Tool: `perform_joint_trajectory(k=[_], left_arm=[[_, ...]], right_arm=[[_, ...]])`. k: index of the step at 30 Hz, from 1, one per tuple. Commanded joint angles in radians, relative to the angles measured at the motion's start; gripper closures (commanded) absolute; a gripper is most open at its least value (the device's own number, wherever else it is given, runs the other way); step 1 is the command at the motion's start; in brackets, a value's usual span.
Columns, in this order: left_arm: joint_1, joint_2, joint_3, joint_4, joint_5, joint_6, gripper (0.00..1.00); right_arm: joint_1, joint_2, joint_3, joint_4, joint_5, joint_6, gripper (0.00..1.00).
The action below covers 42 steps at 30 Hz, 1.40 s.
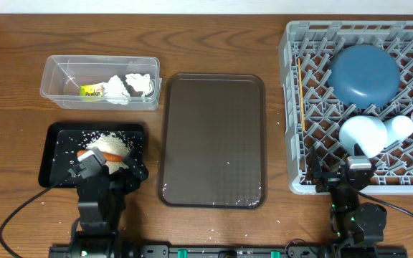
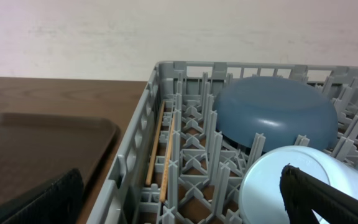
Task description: Sort waste into correct bins and load items into the dishwasher rack
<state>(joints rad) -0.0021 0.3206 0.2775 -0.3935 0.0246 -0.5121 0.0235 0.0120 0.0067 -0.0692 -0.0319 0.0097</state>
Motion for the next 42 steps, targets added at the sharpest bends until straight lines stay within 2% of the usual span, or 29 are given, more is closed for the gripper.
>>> perform_joint_trajectory(k=[1,11,22,30,35,42], left_arm=[[-0.004,-0.077,-0.065,0.056,0.021,0.093,0.02],[-0.004,-0.213,-0.266,0.332,0.021,0.103,0.02],[-0.004,-0.319,-0.274,0.326,0.035,0.364,0.02],[-0.004,-0.319,-0.274,0.327,0.026,0.37,0.02],[-0.004,-0.319,-0.274,0.324,0.009,0.438,0.02],[-0.003,-0.319,-0.274,0.325,0.01,0.437,0.02]], right_arm=[[-0.005,-0.006,-0.001,-0.005,0.005,-0.015,0.01],[-0.005,-0.006,-0.001,-0.005,0.005,-0.015,0.01],[-0.005,-0.006,-0.001,-0.005,0.005,-0.014,0.01],[-0.005,-0.006,-0.001,-0.005,0.006,-0.015,0.01],[-0.005,-0.006,-0.001,-0.005,0.006,-0.015,0.01],[-0.005,-0.006,-0.001,-0.005,0.005,-0.015,0.01]])
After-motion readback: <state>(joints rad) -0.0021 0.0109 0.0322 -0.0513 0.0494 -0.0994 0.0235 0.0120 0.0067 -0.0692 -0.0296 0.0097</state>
